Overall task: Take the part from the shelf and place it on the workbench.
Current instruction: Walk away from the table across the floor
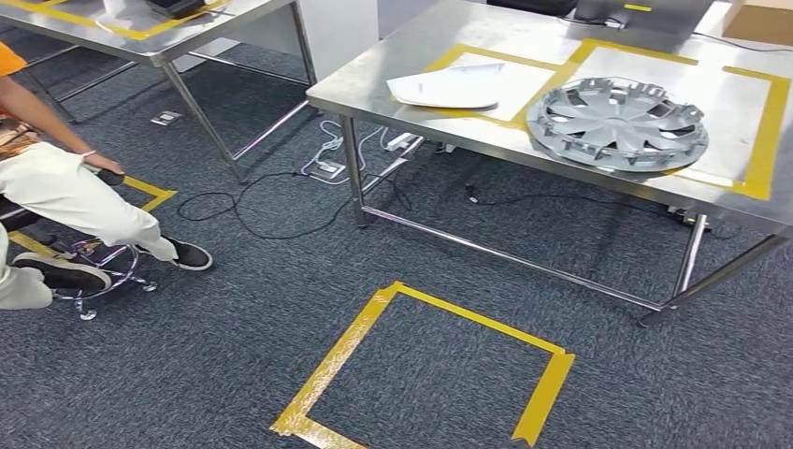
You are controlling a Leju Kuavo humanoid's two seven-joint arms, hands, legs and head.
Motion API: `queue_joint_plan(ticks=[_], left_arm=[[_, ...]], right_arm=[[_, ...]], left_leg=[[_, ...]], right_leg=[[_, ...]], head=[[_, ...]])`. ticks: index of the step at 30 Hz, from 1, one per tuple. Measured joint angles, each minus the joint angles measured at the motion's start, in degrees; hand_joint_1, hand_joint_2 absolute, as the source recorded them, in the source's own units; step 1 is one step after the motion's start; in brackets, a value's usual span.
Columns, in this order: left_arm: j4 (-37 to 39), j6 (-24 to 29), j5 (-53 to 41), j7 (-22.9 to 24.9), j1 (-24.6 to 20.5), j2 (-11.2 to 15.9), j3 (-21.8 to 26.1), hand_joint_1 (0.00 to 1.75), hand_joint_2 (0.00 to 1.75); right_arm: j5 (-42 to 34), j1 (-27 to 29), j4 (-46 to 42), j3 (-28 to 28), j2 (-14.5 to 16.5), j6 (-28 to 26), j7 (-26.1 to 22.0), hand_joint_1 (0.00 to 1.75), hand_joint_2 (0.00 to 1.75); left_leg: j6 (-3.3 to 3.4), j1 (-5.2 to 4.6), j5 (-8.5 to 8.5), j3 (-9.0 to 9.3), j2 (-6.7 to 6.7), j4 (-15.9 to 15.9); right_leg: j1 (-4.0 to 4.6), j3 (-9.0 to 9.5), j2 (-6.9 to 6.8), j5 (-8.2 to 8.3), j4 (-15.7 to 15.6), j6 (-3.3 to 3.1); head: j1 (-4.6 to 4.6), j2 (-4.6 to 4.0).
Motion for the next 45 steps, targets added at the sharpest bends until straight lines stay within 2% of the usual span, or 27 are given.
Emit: queue_joint_plan(ticks=[1, 3, 5, 7, 8, 10, 12, 14, 16, 18, 20, 22, 23, 25, 27, 29, 31, 32, 34, 35, 37, 38, 39, 41, 42, 43, 45], left_arm=[[0.0, 0.08, -0.1, -0.25, 0.11, -0.02, -0.02, 0.0, 0.0], [0.0, 0.05, -0.26, -0.75, 0.25, -0.04, -0.03, 0.0, 0.0], [0.0, -0.4, -0.33, -1.24, 0.13, -0.11, -0.06, 0.0, 0.0], [0.0, -0.83, -0.22, -1.72, 0.06, -0.23, -0.07, 0.0, 0.0], [0.0, -0.89, 0.08, -1.95, 0.1, -0.29, -0.06, 0.0, 0.0], [0.0, -0.61, 1.08, -2.26, 0.19, -0.45, 0.1, 0.0, 0.0], [0.0, 0.04, 1.61, -2.06, 0.17, -0.68, 0.38, 0.0, 0.0], [0.0, 0.7, 1.0, -1.44, 0.17, -0.88, 0.51, 0.0, 0.0], [0.0, 1.4, 0.35, -1.02, 0.41, -0.98, 0.51, 0.0, 0.0], [0.0, 2.11, 0.03, -0.96, 0.66, -1.07, 0.51, 0.0, 0.0], [0.0, 2.61, -0.22, -0.97, 0.57, -1.16, 0.51, 0.0, 0.0], [0.0, 2.9, -0.55, -1.15, 0.42, -1.26, 0.5, 0.0, 0.0], [0.0, 3.0, -0.69, -1.29, 0.45, -1.31, 0.49, 0.0, 0.0], [0.0, 3.14, -0.81, -1.74, 0.62, -1.37, 0.48, 0.0, 0.0], [0.0, 3.17, -0.74, -2.51, 0.59, -1.4, 0.48, 0.0, 0.0], [0.0, 2.97, -0.67, -3.55, 0.3, -1.46, 0.47, 0.0, 0.0], [0.0, 2.69, -0.61, -4.5, 0.29, -1.53, 0.47, 0.0, 0.0], [0.0, 2.59, -0.55, -4.89, 0.46, -1.56, 0.48, 0.0, 0.0], [0.0, 2.47, -0.39, -5.43, 0.68, -1.67, 0.5, 0.0, 0.0], [0.0, 2.44, -0.34, -5.56, 0.65, -1.75, 0.5, 0.0, 0.0], [0.0, 2.5, -0.35, -5.38, 0.45, -1.89, 0.51, 0.0, 0.0], [0.0, 2.62, -0.37, -5.03, 0.4, -1.93, 0.51, 0.0, 0.0], [0.0, 2.79, -0.38, -4.46, 0.39, -1.96, 0.51, 0.0, 0.0], [0.0, 3.26, -0.38, -3.04, 0.39, -1.97, 0.53, 0.0, 0.0], [0.0, 3.46, -0.38, -2.44, 0.38, -1.98, 0.54, 0.0, 0.0], [0.0, 3.64, -0.38, -1.96, 0.33, -1.98, 0.56, 0.0, 0.0], [0.0, 3.82, -0.38, -1.33, 0.32, -1.98, 0.6, 0.0, 0.0]], right_arm=[[-0.37, -0.05, 0.0, -0.55, 0.0, 0.02, -0.12, 0.0, 0.0], [-0.18, -0.01, 0.0, -1.3, 0.0, -0.14, -0.13, 0.0, 0.0], [0.83, 0.21, 0.0, -1.55, 0.0, -0.65, 0.14, 0.0, 0.0], [1.63, 0.62, 0.0, -1.62, 0.0, -1.64, 0.11, 0.0, 0.0], [1.77, 0.81, 0.0, -1.64, 0.0, -2.26, -0.15, 0.0, 0.0], [1.4, 0.97, 0.0, -1.87, 0.0, -3.24, -0.89, 0.0, 0.0], [0.54, 1.02, 0.01, -2.43, 0.08, -3.63, -1.61, 0.0, 0.0], [-0.16, 1.07, 0.03, -3.14, 0.27, -3.86, -2.15, 0.0, 0.0], [-0.71, 1.09, 0.04, -3.75, 0.59, -3.98, -2.57, 0.0, 0.0], [-1.17, 1.11, 0.04, -4.29, 1.03, -4.02, -3.0, 0.0, 0.0], [-1.61, 1.21, 0.04, -4.93, 1.42, -4.06, -3.43, 0.0, 0.0], [-1.96, 1.32, 0.04, -5.56, 1.61, -4.08, -3.68, 0.0, 0.0], [-2.03, 1.32, 0.04, -5.85, 1.65, -4.08, -3.73, 0.0, 0.0], [-1.91, 1.18, 0.04, -6.29, 1.75, -4.05, -3.82, 0.0, 0.0], [-1.49, 1.02, 0.04, -6.43, 1.95, -4.01, -3.91, 0.0, 0.0], [-0.9, 0.95, 0.04, -6.43, 2.1, -3.98, -3.87, 0.0, 0.0], [-0.35, 0.83, 0.04, -6.42, 2.16, -3.95, -3.75, 0.0, 0.0], [-0.08, 0.74, 0.04, -6.41, 2.18, -3.9, -3.67, 0.0, 0.0], [0.46, 0.58, 0.04, -6.37, 2.21, -3.78, -3.54, 0.0, 0.0], [0.72, 0.62, 0.04, -6.35, 2.22, -3.69, -3.48, 0.0, 0.0], [1.05, 0.86, 0.04, -6.32, 2.22, -3.51, -3.44, 0.0, 0.0], [1.15, 1.0, 0.04, -6.33, 2.22, -3.39, -3.45, 0.0, 0.0], [1.22, 1.08, 0.04, -6.33, 2.21, -3.28, -3.49, 0.0, 0.0], [1.35, 1.07, 0.04, -6.35, 2.21, -3.13, -3.63, 0.0, 0.0], [1.42, 1.03, 0.05, -6.35, 2.21, -3.08, -3.7, 0.0, 0.0], [1.48, 1.0, 0.06, -6.35, 2.22, -3.05, -3.79, 0.0, 0.0], [1.58, 0.99, 0.08, -6.35, 2.25, -2.99, -3.86, 0.0, 0.0]], left_leg=[[0.4, 0.12, 0.14, -0.12, -0.66, -0.09], [1.25, 0.37, 0.55, -0.22, -1.94, -0.47], [1.84, 0.46, 0.87, -0.43, -3.32, -0.61], [2.06, 0.35, 0.98, -0.62, -4.93, -0.59], [2.08, 0.3, 1.02, -0.63, -5.76, -0.57], [2.01, 0.29, 1.07, -0.56, -7.36, -0.48], [1.77, 0.26, 1.04, -0.66, -8.85, -0.09], [1.17, 0.27, 1.15, -1.15, -10.17, 0.29], [0.45, 0.42, 1.4, -1.66, -11.27, 0.41], [-0.21, 0.4, 0.41, -2.46, -9.77, 1.93], [-0.9, 0.46, -2.86, -4.89, -6.74, 7.54], [-1.43, 0.77, -6.0, -8.0, -5.47, 14.76], [-1.57, 0.91, -6.27, -8.67, -5.28, 16.51], [-1.58, 1.07, -3.65, -6.85, -4.71, 13.47], [-1.15, 0.76, -0.28, -2.93, -2.4, 5.95], [-0.41, 0.21, 0.4, -0.85, -0.41, 1.46], [0.29, -0.01, 0.04, -0.83, -1.02, 0.7], [0.59, 0.08, 0.18, -0.88, -1.67, 0.55], [1.28, 0.33, 0.49, -0.82, -2.83, 0.14], [1.54, 0.4, 0.58, -0.84, -3.39, 0.06], [1.82, 0.34, 0.63, -0.96, -4.8, 0.09], [1.85, 0.3, 0.63, -0.95, -5.6, 0.11], [1.85, 0.28, 0.63, -0.91, -6.4, 0.15], [1.77, 0.31, 0.58, -0.8, -8.07, 0.36], [1.63, 0.28, 0.52, -0.85, -8.8, 0.54], [1.41, 0.26, 0.46, -1.04, -9.55, 0.86], [0.77, 0.36, 0.56, -1.58, -10.82, 1.13]], right_leg=[[-0.06, 0.03, -0.25, -0.2, -0.01, 0.32], [-0.32, -0.8, 2.12, -1.92, 1.9, 0.91], [-0.5, -3.84, 5.66, -5.65, 8.58, 1.17], [-0.48, -7.33, 6.74, -8.24, 15.85, 1.2], [-0.47, -8.0, 6.88, -7.91, 16.95, 1.16], [-0.5, -6.28, 7.31, -4.3, 12.58, 0.99], [-0.76, -2.81, 9.62, -0.87, 4.7, 0.76], [-0.88, -0.96, 11.44, -0.19, 0.9, 0.58], [-0.84, -0.63, 10.69, -0.17, 0.67, 0.12], [-0.96, -0.47, 9.33, 0.16, 0.44, -0.55], [-0.95, -0.39, 7.64, 0.19, 0.34, -0.98], [-0.83, -0.4, 5.77, 0.05, 0.36, -1.18], [-0.81, -0.38, 4.9, -0.03, 0.37, -1.21], [-0.8, -0.21, 3.46, -0.22, 0.39, -1.14], [-0.65, 0.04, 2.25, -0.53, 0.43, -0.77], [-0.34, 0.19, 0.98, -0.88, 0.54, -0.17], [-0.22, 0.41, -0.34, -1.09, 0.5, 0.46], [-0.3, 0.44, -0.03, -1.37, 0.57, 0.75], [-0.59, -0.65, 2.76, -3.37, 3.08, 1.18], [-0.7, -2.2, 4.63, -5.11, 6.23, 1.26], [-0.72, -6.17, 6.41, -8.23, 14.07, 1.33], [-0.69, -7.66, 6.71, -8.58, 16.6, 1.36], [-0.67, -8.2, 6.87, -7.77, 17.02, 1.35], [-0.77, -6.14, 7.86, -3.29, 11.2, 1.23], [-0.9, -4.57, 9.27, -1.53, 7.39, 1.14], [-1.06, -3.25, 10.58, -0.36, 4.11, 1.07], [-1.1, -2.08, 11.97, -0.38, 1.92, 0.8]], head=[[0.02, 0.0], [0.17, 0.0], [0.41, 0.0], [0.46, 0.0], [0.46, 0.0], [0.45, 0.0], [0.44, 0.0], [0.41, 0.0], [0.42, 0.0], [0.18, 0.0], [-0.21, 0.0], [-0.36, 0.0], [-0.37, 0.0], [-0.37, 0.0], [-0.39, 0.0], [-0.37, 0.0], [-0.33, 0.0], [-0.29, 0.0], [-0.15, 0.0], [-0.05, 0.0], [0.12, 0.0], [0.13, 0.0], [0.14, 0.0], [0.12, 0.0], [0.11, 0.0], [0.08, 0.0], [0.04, 0.0]])
